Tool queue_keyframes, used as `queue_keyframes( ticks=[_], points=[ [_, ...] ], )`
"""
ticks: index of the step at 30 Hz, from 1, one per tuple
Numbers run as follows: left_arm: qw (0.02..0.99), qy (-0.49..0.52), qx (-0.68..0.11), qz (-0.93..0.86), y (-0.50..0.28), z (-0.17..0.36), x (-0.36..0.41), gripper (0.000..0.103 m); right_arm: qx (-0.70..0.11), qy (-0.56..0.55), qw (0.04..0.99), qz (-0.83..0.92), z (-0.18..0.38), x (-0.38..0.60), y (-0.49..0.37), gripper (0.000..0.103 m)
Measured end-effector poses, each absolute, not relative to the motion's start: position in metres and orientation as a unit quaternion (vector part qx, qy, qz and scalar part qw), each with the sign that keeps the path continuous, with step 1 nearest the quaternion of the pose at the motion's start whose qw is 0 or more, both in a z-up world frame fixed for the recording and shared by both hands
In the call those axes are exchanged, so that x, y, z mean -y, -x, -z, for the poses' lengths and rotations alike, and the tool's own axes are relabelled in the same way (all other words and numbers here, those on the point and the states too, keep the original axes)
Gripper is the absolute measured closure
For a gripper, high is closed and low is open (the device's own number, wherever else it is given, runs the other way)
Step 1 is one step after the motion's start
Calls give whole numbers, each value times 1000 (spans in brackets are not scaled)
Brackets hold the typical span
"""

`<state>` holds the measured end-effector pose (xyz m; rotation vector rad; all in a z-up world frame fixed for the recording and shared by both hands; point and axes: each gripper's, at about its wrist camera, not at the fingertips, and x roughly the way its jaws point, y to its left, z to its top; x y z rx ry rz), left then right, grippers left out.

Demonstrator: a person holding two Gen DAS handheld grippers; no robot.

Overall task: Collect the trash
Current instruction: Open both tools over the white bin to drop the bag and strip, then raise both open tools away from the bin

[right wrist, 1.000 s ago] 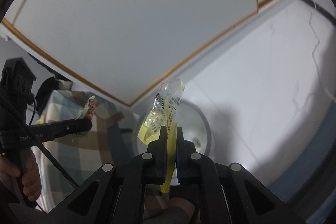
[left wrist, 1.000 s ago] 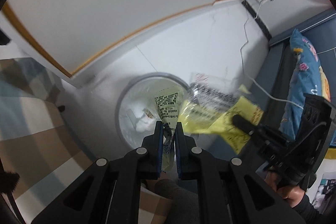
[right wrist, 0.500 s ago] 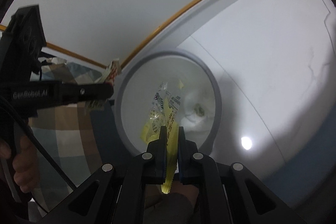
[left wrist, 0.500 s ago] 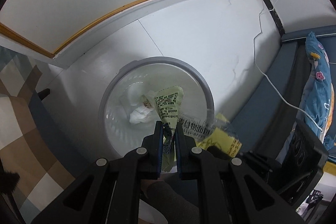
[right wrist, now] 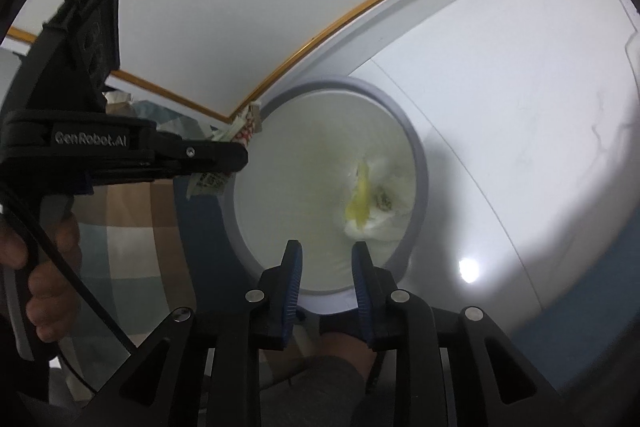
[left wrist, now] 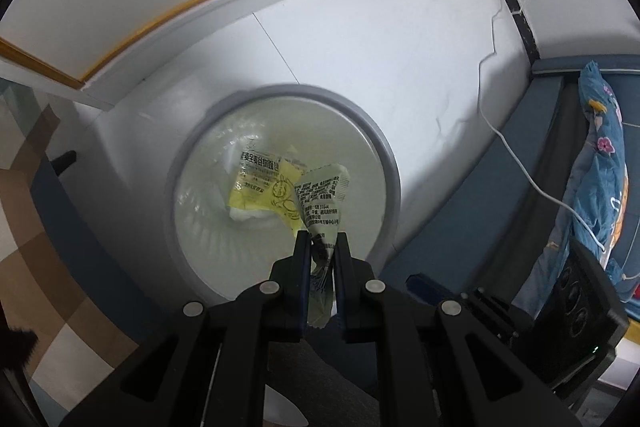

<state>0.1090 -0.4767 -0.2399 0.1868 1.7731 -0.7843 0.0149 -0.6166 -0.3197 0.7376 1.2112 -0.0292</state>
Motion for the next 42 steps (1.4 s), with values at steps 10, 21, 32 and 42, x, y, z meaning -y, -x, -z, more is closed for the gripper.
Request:
queue_keyframes(
  ticks=[10, 21, 32, 42],
  points=[
    [568, -93, -749, 329, -101, 232, 475, 54, -540, -348, 765, 43, 304, 628, 2, 77],
    [648, -95, -672, 346, -97, 160, 442, 45, -504, -343, 791, 57, 260, 624, 8, 74],
    [781, -70, -551, 285, -81, 64, 370, 31, -430, -316, 844, 44, 176, 601, 14, 57],
    [855, -19, -460, 238, -66, 3, 297, 22, -355, -262, 897, 39, 90, 559, 26, 44]
  ],
)
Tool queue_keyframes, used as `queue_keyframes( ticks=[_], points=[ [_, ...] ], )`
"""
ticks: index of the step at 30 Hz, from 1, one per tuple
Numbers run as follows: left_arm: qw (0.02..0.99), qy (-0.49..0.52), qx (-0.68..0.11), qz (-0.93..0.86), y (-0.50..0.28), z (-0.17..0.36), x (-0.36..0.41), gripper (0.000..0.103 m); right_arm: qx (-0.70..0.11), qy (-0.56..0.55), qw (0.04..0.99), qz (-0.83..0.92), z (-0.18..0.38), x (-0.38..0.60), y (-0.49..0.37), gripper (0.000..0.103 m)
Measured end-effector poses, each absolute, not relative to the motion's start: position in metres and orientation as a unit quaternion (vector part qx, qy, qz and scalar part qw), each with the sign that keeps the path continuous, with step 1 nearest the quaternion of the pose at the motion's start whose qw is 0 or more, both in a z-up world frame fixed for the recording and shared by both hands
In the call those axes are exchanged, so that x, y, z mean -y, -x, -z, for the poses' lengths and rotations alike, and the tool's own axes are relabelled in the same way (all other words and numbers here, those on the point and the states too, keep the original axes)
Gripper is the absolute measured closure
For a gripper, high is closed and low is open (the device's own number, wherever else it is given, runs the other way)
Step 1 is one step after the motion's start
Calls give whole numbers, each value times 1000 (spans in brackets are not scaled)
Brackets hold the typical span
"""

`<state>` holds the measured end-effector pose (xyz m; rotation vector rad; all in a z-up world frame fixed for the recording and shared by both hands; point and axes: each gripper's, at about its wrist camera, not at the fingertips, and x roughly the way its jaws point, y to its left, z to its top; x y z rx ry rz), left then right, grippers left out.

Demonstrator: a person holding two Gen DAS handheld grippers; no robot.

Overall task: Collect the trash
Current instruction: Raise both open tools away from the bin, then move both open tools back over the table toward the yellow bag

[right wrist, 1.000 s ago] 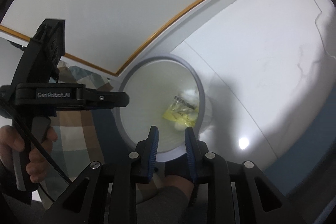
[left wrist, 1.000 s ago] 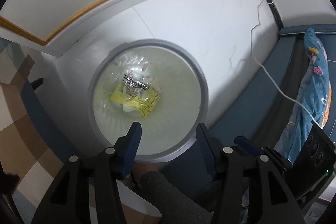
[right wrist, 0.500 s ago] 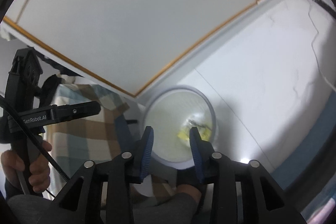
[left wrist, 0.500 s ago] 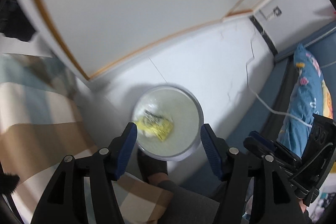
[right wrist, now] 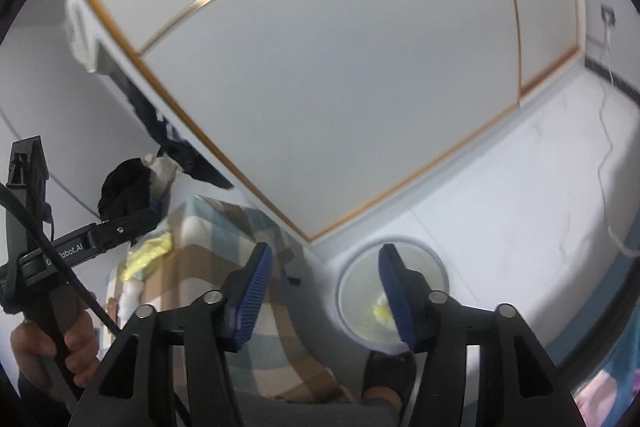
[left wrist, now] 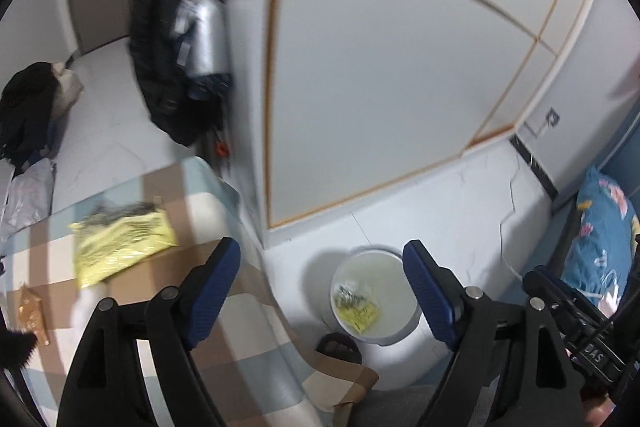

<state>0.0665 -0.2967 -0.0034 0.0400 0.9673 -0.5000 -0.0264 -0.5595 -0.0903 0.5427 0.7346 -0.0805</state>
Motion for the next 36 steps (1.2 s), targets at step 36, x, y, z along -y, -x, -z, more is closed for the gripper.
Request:
queue_keyframes(
  ticks=[36],
  points=[
    [933, 119, -339, 28, -53, -19, 19, 6, -297, -129, 939, -116, 14, 315, -33, 5]
  ],
)
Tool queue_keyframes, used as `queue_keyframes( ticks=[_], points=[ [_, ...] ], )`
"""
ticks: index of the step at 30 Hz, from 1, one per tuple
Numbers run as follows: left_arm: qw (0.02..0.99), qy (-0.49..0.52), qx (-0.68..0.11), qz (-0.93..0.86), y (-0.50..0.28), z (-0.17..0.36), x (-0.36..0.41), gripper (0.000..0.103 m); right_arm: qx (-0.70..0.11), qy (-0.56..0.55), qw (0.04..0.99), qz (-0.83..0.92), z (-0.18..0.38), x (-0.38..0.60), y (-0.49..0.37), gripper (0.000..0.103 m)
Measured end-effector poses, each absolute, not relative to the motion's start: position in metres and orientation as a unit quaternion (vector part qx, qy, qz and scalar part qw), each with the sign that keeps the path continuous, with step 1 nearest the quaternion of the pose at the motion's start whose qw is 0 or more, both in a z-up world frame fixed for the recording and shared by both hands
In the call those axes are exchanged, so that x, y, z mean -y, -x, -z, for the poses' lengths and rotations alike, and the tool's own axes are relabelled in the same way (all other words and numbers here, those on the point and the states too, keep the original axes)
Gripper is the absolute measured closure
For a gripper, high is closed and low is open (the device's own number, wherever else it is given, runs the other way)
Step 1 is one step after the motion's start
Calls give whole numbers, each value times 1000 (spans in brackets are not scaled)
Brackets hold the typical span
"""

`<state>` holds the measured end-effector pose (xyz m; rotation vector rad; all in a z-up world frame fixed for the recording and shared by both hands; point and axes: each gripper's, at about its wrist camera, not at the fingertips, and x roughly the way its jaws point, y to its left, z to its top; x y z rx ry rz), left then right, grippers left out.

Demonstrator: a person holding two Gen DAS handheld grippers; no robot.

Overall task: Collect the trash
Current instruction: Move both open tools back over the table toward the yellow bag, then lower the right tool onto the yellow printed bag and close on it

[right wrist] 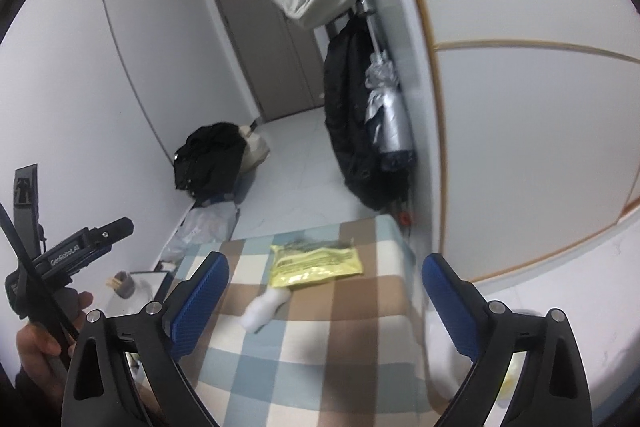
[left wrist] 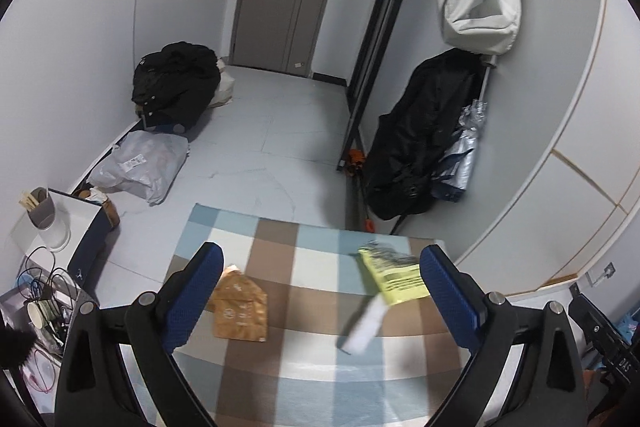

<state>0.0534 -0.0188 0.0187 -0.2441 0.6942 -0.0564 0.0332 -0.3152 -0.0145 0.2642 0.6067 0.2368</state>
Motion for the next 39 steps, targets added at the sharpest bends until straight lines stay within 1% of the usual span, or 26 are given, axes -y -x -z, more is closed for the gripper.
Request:
queue_keyframes(
  ticks=[7, 13, 22, 28, 32, 36, 37, 39],
  points=[
    [922, 133, -362, 25, -62, 4, 1, 6, -335, -114, 926, -129, 39, 291, -59, 5],
    [915, 131, -380, 22, -73, 13, -6, 6, -371, -85, 913, -150, 57, 270, -101, 5],
    [893, 163, -418, 23, -92, 27, -19, 6, -463, -91, 865, -171, 113, 248, -188, 5],
    [868, 210, -448, 37, -106, 37, -29, 6, -490, -45, 852, -179, 146, 226, -217, 5],
    [865, 212, -452, 39, -109, 37, -30, 6, -507, -20, 843, -177, 160, 219, -222, 6],
    [864, 211, -455, 39, -111, 38, -30, 6, -517, -14, 837, -181, 165, 217, -224, 9],
    [863, 212, -457, 39, -112, 39, -29, 6, -518, -16, 835, -184, 166, 215, -224, 14],
    [860, 213, -461, 40, -112, 41, -29, 6, -523, -18, 831, -189, 167, 214, -223, 19]
  ],
)
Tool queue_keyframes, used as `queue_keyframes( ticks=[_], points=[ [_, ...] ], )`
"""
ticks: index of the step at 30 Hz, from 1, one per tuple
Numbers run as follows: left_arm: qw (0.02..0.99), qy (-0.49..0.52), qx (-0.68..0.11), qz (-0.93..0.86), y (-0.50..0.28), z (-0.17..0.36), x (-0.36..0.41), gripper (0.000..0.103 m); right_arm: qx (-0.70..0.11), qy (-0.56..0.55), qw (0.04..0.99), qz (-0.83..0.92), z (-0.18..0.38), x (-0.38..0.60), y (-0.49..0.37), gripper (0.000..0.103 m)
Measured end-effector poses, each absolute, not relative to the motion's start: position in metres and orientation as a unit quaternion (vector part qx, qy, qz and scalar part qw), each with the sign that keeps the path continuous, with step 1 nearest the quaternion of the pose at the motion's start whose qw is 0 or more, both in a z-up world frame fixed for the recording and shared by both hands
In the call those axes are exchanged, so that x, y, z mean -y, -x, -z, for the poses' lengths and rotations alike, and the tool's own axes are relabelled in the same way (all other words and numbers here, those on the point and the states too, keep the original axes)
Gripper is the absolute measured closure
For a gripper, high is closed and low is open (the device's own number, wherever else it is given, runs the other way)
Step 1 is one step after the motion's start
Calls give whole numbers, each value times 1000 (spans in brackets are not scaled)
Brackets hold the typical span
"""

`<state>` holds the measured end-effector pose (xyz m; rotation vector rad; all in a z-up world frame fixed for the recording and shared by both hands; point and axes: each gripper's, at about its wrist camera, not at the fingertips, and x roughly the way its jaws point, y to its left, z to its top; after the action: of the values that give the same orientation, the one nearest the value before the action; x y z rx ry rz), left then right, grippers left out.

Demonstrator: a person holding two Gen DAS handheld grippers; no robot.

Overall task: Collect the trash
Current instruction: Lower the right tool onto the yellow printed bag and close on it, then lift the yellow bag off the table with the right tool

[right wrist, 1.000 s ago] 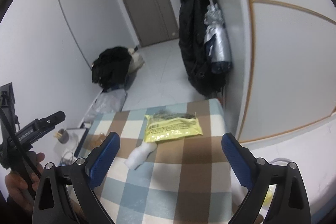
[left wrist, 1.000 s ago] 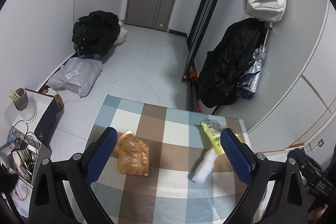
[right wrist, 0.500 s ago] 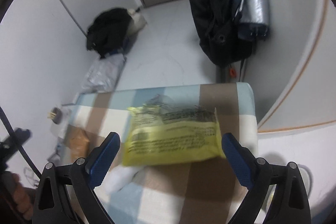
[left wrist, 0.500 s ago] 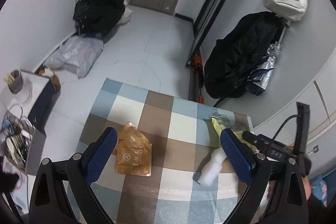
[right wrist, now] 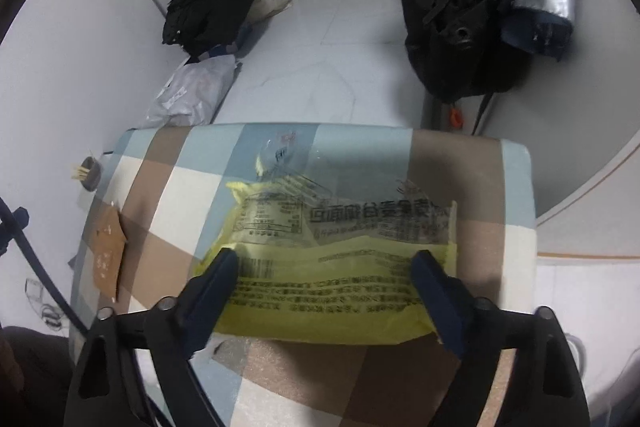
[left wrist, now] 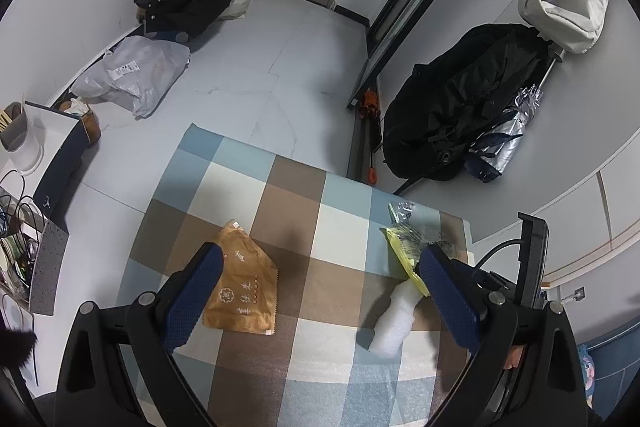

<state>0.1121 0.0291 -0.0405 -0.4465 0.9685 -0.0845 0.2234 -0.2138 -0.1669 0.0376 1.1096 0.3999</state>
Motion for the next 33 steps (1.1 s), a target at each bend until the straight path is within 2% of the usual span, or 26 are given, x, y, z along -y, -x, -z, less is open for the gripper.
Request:
queue_keyframes(
  ticks=[3, 5, 6, 10, 11, 14, 17, 20, 21, 23, 33],
  points=[
    [858, 212, -465, 41, -113, 42, -28, 6, -523, -15, 831, -189, 166, 214, -220, 34],
    [860, 208, -465, 41, -112, 42, -27, 6, -525, -18, 830, -187, 167, 215, -219, 50],
    [861, 205, -465, 41, -111, 42, -27, 6, -525, -15, 831, -185, 168, 216, -219, 53],
    [860, 202, -467, 38, -111, 44, -26, 6, -527, -13, 828, -192, 166, 216, -215, 84],
    [860, 200, -468, 37, -111, 44, -25, 6, -527, -11, 827, -194, 167, 215, -214, 89],
    [859, 195, -472, 34, -111, 46, -24, 6, -528, -18, 823, -206, 168, 214, -211, 93],
    [859, 192, -474, 31, -111, 48, -24, 6, -521, -20, 825, -217, 163, 213, -208, 93],
    [856, 197, -476, 30, -110, 50, -28, 6, -504, -16, 831, -234, 152, 214, -202, 88],
    [856, 198, -477, 28, -110, 50, -30, 6, -494, -5, 835, -243, 146, 214, -198, 82],
    [856, 201, -476, 25, -109, 51, -34, 6, -475, 26, 844, -247, 139, 214, -189, 45],
    [846, 215, -487, 21, -111, 58, -41, 6, -414, 197, 839, -292, 143, 192, -145, 43]
  ],
)
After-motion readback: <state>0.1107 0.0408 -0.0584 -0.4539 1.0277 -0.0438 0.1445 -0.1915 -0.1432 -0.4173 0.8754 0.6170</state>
